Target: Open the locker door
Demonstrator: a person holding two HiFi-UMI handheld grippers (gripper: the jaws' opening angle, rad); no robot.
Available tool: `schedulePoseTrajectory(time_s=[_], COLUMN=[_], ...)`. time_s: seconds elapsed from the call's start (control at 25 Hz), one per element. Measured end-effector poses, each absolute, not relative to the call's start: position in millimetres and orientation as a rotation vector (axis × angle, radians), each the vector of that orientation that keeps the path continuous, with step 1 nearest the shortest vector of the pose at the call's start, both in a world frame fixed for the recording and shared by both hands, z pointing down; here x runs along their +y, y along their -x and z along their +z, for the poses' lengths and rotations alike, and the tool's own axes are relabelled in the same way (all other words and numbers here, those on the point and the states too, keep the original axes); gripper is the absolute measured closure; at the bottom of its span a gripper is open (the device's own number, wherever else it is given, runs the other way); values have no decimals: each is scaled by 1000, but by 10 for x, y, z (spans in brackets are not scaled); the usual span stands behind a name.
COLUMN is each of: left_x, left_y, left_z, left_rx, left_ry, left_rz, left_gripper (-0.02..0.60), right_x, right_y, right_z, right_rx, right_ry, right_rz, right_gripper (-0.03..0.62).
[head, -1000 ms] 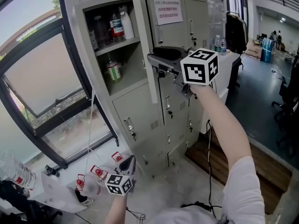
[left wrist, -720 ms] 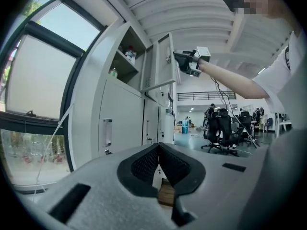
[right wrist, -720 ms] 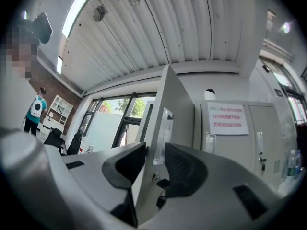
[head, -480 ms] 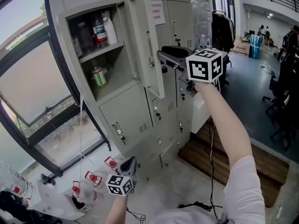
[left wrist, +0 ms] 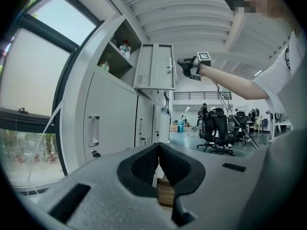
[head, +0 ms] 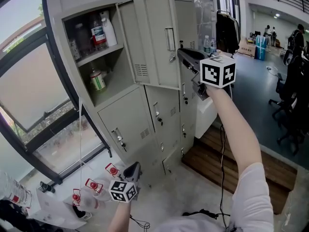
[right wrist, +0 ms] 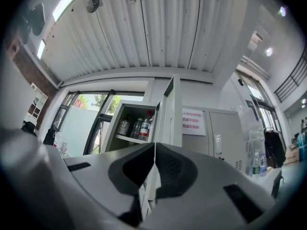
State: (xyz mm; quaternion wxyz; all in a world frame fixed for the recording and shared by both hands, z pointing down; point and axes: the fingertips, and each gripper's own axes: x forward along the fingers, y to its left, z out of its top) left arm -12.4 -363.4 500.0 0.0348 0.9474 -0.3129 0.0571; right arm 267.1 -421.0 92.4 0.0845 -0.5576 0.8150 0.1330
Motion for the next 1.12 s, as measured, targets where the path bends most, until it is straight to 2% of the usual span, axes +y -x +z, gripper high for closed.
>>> schedulePoseTrajectory(time_s=[0.56, 0.84, 1.12], left_x=[-3761, -3765, -3725], left_y=[259, 392, 620], left_z=[4979, 4873, 4781], left_rx=[-1021, -1106, -1222], left_ry=[-2906, -2933, -2906], left_rz=[174, 182, 88], left_gripper=[572, 572, 572], right_x=[-4227, -4131, -4090], right_y=[-2452, -1992, -1538], right_z=[1198, 1657, 2494], right_rx=[2507, 2576, 2645], right_ry=[1631, 1489, 1451], right_rz=[428, 364, 296], right_gripper=[579, 579, 579])
